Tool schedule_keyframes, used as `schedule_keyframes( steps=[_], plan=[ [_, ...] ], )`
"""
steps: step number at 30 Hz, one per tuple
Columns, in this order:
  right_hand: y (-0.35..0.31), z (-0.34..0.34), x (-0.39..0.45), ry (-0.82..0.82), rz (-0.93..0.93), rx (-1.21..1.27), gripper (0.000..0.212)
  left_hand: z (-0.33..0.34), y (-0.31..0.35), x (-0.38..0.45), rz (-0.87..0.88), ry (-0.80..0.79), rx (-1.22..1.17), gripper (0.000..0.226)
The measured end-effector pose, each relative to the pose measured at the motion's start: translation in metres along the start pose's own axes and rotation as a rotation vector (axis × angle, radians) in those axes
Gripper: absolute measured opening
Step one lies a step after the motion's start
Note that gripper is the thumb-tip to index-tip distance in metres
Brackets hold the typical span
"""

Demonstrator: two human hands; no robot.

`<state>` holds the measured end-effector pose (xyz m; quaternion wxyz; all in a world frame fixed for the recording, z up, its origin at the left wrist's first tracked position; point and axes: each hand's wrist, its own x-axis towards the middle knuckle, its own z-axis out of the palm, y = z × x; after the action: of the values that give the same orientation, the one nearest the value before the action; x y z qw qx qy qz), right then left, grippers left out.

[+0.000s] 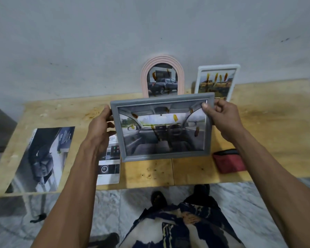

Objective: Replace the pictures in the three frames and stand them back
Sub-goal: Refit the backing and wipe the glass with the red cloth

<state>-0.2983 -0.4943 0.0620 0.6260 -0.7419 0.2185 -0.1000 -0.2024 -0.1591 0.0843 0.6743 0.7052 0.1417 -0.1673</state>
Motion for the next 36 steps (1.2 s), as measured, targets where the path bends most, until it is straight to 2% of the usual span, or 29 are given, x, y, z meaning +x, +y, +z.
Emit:
schedule_keyframes(
  steps=[3,6,8,12,16,19,23,25,29,36],
  plan=[
    [-0.003,0.005,0.009,0.036,0.107,0.095,0.01,0.002,-0.01,-0.002,-0.08,0.01,-0.069,0.04],
    [-0.002,0.009,0.013,0.115,0.185,0.144,0.019,0.002,-0.034,-0.009,-0.17,0.022,-0.045,0.032],
    [0.005,0.011,0.014,0.147,0.238,0.128,0.026,0.006,-0.046,-0.011,-0.189,0.093,-0.063,0.027],
    [0.019,0.018,0.001,0.067,0.297,0.127,0.043,0.009,-0.055,-0.01,-0.21,0.235,-0.086,0.029],
    [0.044,0.023,-0.027,0.008,0.397,0.061,0.035,0.011,-0.059,-0.011,-0.189,0.322,-0.121,0.036],
    [0.059,0.03,-0.039,0.012,0.404,0.014,0.027,0.01,-0.067,-0.01,-0.191,0.365,-0.097,0.04],
    [0.074,0.035,-0.048,0.043,0.4,-0.047,0.045,0.007,-0.079,-0.009,-0.246,0.329,-0.087,0.028],
    [0.078,0.036,-0.05,0.066,0.391,-0.075,0.047,0.007,-0.09,-0.005,-0.233,0.3,-0.036,0.02],
    [0.098,0.033,-0.053,0.082,0.415,-0.152,0.052,0.008,-0.112,-0.002,-0.251,0.156,0.104,0.008],
    [0.127,0.034,-0.055,0.078,0.466,-0.238,0.053,0.018,-0.146,0.004,-0.271,0.089,0.304,0.03]
  ],
)
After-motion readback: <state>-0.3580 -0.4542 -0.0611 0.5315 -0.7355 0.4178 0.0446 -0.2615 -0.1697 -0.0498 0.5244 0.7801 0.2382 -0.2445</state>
